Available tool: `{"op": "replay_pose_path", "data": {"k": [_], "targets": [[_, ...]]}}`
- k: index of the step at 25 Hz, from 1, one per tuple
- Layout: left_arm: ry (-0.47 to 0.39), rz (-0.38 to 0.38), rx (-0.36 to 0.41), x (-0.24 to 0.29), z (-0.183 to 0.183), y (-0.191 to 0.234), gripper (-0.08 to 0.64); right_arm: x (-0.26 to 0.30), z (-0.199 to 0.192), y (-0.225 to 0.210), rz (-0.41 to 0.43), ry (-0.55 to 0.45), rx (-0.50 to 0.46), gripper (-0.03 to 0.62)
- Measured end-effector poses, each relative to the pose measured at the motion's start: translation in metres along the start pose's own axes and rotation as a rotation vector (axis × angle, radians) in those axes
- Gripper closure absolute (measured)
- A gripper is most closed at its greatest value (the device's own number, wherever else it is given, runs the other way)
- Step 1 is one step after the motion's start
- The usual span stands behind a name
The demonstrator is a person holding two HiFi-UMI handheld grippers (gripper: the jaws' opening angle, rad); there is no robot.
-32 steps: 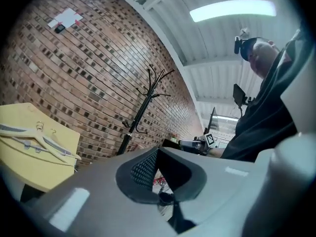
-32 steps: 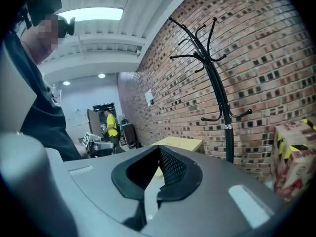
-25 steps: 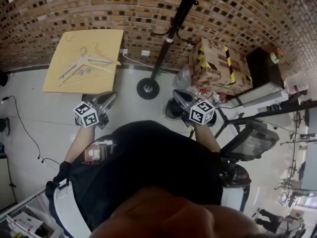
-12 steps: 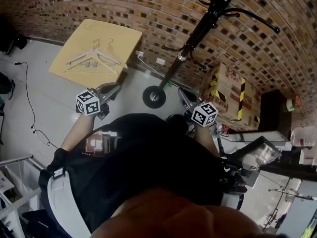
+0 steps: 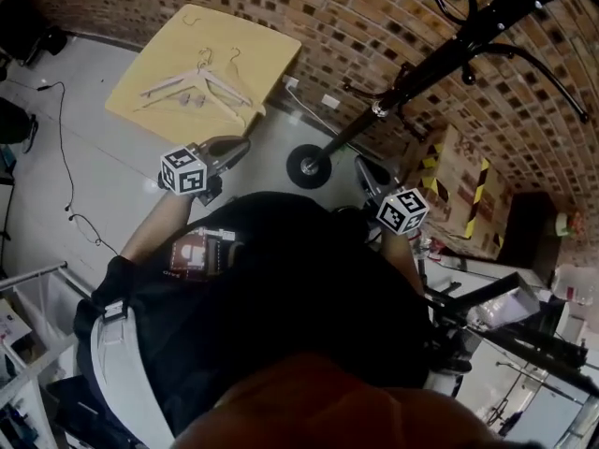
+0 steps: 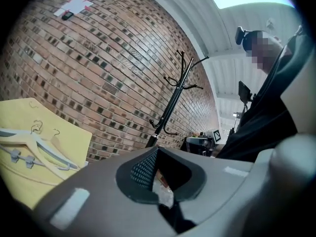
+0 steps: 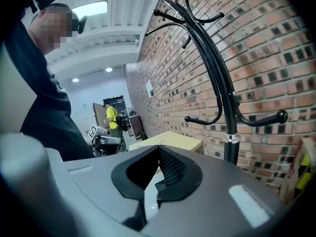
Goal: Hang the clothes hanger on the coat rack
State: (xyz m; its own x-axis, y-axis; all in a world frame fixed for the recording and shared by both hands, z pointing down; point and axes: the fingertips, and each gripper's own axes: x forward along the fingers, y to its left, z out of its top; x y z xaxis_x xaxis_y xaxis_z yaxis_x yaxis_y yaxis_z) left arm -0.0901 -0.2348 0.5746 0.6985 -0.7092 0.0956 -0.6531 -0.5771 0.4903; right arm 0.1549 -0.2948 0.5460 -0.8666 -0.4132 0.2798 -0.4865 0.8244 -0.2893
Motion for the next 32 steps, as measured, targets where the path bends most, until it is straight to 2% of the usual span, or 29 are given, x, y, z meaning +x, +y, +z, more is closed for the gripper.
{"op": "replay_pose_path", "data": {"k": [5,7,10,15,17,19,24,27,29,32], "targets": [[0.027,-0.068,0.006,-0.010,0.014,0.040,0.557,0.045,0.012,0.017,-0.043,0.012,-0.031,0.577],[0.043,-0.064,0.006,-0.019,0.018,0.063,0.557,0.067,0.014,0.023,-0.049,0.037,-0.036,0.577],[0.080,0.003,0.029,-0.038,0.021,0.109,0.557,0.111,0.014,0.031,-0.030,0.077,-0.053,0.577],[0.182,0.168,0.061,-0.086,0.005,0.197,0.557,0.197,-0.004,0.050,0.049,0.185,-0.087,0.577],[0.250,0.227,0.081,-0.110,-0.006,0.234,0.542,0.230,-0.014,0.060,0.084,0.227,-0.093,0.577],[0.331,0.293,0.105,-0.133,-0.018,0.274,0.474,0.256,-0.024,0.071,0.113,0.269,-0.100,0.575],[0.525,0.439,0.173,-0.174,-0.036,0.367,0.381,0.285,-0.045,0.094,0.148,0.361,-0.103,0.574],[0.678,0.479,0.284,-0.180,-0.045,0.407,0.330,0.288,-0.052,0.093,0.129,0.394,-0.101,0.574],[0.750,0.490,0.354,-0.176,-0.046,0.424,0.318,0.289,-0.055,0.088,0.106,0.407,-0.090,0.574],[0.810,0.479,0.387,-0.161,-0.051,0.442,0.318,0.290,-0.059,0.085,0.087,0.423,-0.074,0.574]]}}
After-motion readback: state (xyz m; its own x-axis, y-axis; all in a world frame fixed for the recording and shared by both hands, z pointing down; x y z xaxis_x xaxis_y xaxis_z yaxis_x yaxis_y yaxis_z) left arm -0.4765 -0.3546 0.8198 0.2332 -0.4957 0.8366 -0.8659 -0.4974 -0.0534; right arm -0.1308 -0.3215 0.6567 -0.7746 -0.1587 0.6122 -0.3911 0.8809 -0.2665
